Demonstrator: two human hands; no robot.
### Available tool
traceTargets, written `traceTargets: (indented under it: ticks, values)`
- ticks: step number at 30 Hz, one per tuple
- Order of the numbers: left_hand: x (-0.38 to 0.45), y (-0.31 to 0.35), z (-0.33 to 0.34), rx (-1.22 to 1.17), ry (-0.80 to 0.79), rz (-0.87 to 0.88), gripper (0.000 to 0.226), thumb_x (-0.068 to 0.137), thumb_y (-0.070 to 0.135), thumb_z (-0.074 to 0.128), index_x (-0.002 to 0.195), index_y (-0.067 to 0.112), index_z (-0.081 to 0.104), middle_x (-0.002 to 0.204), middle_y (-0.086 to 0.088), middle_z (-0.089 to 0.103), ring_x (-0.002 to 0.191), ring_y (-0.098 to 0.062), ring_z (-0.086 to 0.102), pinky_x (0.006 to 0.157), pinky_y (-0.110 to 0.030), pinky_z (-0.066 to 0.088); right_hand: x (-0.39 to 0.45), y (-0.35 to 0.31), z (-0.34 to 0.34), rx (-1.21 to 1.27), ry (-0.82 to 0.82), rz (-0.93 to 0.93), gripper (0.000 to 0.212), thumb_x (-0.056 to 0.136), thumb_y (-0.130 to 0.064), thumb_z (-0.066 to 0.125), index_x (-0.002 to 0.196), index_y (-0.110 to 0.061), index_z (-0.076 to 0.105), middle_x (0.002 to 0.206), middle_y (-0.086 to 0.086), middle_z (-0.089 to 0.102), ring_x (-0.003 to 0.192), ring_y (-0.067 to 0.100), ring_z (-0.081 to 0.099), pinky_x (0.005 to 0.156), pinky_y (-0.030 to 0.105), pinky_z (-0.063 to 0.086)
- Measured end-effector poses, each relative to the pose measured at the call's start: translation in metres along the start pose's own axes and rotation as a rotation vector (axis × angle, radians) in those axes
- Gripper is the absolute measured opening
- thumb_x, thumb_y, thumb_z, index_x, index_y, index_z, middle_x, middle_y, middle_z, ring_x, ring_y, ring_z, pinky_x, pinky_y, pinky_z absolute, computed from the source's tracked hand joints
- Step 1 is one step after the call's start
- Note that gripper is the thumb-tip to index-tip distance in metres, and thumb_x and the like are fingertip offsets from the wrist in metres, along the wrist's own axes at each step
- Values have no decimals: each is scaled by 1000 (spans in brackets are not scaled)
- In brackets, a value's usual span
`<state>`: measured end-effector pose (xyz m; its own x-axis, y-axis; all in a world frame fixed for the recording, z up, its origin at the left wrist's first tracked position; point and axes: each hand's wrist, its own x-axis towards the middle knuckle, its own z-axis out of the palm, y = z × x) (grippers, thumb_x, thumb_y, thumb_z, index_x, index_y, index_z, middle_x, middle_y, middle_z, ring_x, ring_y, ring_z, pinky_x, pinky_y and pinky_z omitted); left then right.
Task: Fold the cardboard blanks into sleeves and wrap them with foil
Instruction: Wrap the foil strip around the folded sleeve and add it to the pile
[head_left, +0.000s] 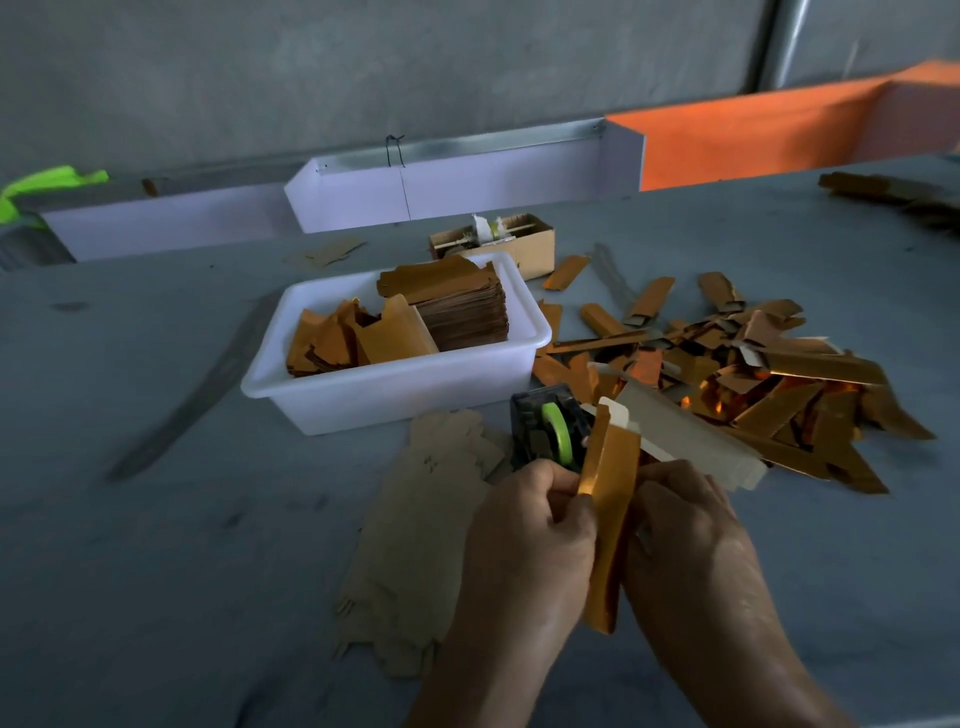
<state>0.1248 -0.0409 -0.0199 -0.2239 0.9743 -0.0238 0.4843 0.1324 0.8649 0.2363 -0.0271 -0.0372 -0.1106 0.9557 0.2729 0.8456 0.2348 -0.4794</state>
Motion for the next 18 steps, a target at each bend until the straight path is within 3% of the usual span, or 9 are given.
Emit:
traceTargets:
  ticks: [3,5,7,9,10,13,16,18]
  values:
    - [-3,2,-1,86,30,44,8,94,31,52,96,32,59,83,12,60,68,1,56,51,-5,39,-9,9,3,-64,-107,-10,16,77,-2,71,90,-12,70,103,5,61,95,20,57,77,25,50]
    - [-3,1,-3,65,6,12,7,93,34,53,95,34,59,84,14,61,71,3,58,49,-5,39,-13,21,-7,60,-61,-10,32,69,6,75,76,-24,66,91,4,62,74,19,60,63,23,49]
    - [-1,-1,-5,-54,-10,-50,6,92,33,56,91,32,62,77,13,64,68,5,61,47,-6,40,-13,29,-22,230,-13,75,33,77,-9,69,68,-38,55,81,-8,59,67,8,57,56,18,41]
    - [0,-2,-6,-220,-29,-74,6,90,28,61,86,30,65,72,14,67,66,11,61,47,-3,41,-8,34,-37,470,-58,101,8,75,-29,61,70,-35,61,76,-5,63,67,10,60,58,24,45]
    - [-1,-1,-8,-269,-32,-80,5,88,26,64,84,28,66,72,17,68,66,11,62,47,-2,40,-5,32,-44,598,-114,121,5,70,-34,61,74,-36,65,79,-5,66,68,13,62,60,29,50]
    - [-7,0,-9,-348,-11,-67,5,84,24,67,80,23,70,68,14,70,62,2,65,48,-6,43,0,19,-50,779,-321,65,22,55,-44,59,73,-39,70,77,-6,68,70,11,64,58,25,51]
    - [-14,-3,-9,-381,-11,-68,6,82,25,67,78,23,72,69,5,71,59,-7,65,50,-16,49,2,10,-42,799,-387,14,15,67,-33,61,72,-43,70,75,-12,68,69,2,62,56,16,49]
    - [-18,-3,-9,-412,-23,-80,5,82,25,68,79,24,71,67,3,70,58,-11,64,50,-18,48,3,9,-36,771,-371,3,30,77,-15,63,72,-43,70,74,-12,68,68,0,61,56,13,47]
